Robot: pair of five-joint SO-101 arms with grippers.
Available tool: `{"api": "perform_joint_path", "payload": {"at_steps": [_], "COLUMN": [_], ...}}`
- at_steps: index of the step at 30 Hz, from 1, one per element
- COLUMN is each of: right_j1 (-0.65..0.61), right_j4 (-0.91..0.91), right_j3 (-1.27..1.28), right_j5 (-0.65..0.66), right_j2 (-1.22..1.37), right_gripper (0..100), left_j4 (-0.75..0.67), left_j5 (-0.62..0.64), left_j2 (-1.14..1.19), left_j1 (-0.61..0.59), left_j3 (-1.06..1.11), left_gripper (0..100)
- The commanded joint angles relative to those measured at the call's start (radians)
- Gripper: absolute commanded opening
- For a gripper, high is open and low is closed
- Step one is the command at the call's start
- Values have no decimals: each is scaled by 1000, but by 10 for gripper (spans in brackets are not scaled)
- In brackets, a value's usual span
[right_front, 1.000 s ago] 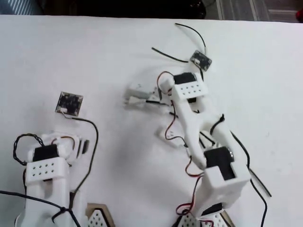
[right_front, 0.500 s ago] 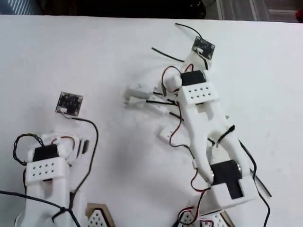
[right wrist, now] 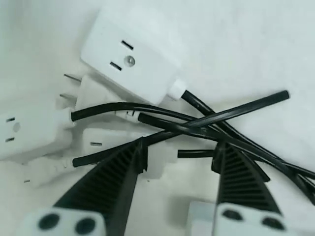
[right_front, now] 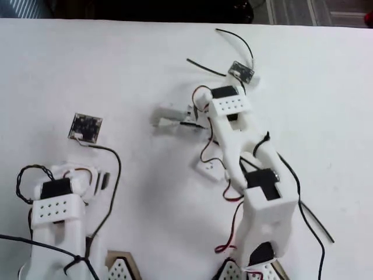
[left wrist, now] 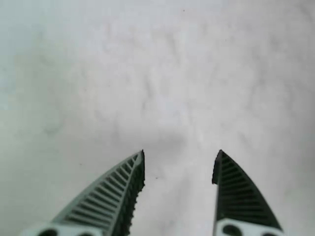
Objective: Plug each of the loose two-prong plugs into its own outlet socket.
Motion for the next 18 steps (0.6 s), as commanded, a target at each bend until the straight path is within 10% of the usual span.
{"api": "perform_joint_path", "payload": {"at_steps": [1,18], "right_j1": [-8,36], "right_j4": [-5,113], "right_j3": [-77,-74], "right_j5": [-28,61], "right_j2": [24,-54], "right_gripper": [211,26], "left_j4": [-15,-15], "left_j5": [-5,-5], "left_j2": [-22,-22], "left_j1": [-2,-2], "left_j3": [-2,-2], "left_gripper": [226,226]}}
